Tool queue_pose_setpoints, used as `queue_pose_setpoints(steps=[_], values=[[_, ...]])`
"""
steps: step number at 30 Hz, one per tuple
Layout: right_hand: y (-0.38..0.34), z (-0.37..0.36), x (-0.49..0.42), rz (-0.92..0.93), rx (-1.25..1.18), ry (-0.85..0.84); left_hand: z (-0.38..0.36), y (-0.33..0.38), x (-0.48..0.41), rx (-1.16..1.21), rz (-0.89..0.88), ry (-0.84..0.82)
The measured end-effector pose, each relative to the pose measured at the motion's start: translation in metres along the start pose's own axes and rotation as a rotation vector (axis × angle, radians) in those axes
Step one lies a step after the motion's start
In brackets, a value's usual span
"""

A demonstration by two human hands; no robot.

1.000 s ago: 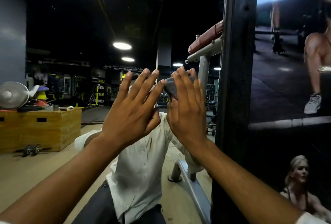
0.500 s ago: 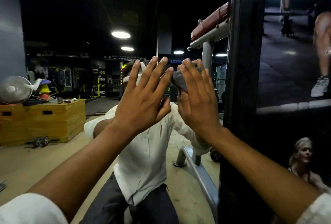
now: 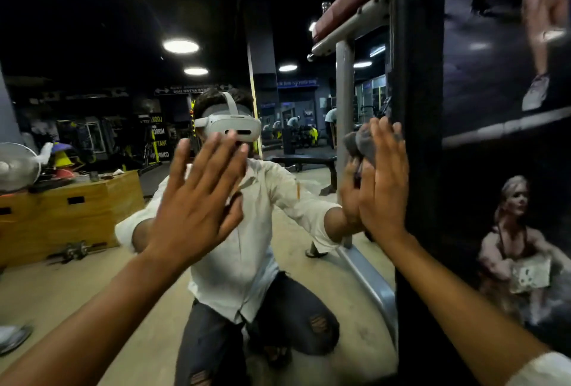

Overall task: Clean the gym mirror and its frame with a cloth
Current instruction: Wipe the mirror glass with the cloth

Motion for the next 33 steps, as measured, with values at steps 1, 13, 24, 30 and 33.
queue_pose_setpoints(steps=[1, 13, 24, 30, 33], values=[[-0.015, -0.004, 0.011, -0.111, -0.016, 0.099, 0.003, -0.012, 0.014, -0.002, 0.026, -0.001], [-0.059, -0.010, 0.035, 0.358, 0.145, -0.350, 0.008, -0.019, 0.028, 0.085, 0.030, 0.019], [-0.102, -0.031, 0.070, 0.054, -0.034, -0.107, 0.006, -0.006, 0.034, 0.051, -0.069, -0.038], [-0.090, -0.026, 0.104, 0.553, 0.015, -0.414, -0.005, 0.022, 0.069, -0.036, -0.237, -0.076], [-0.028, -0.013, 0.079, 0.139, 0.099, -0.257, -0.009, 0.036, 0.082, -0.041, -0.236, -0.078]])
Point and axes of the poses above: each hand's wrist, its own x-axis away from the middle knuckle, its own z-axis out of the back of the hand, y = z × x, the point moved 4 cm from there along -x, towards the middle knuckle, and after that the axes turned 2 degrees about z, right-handed, at the moved point
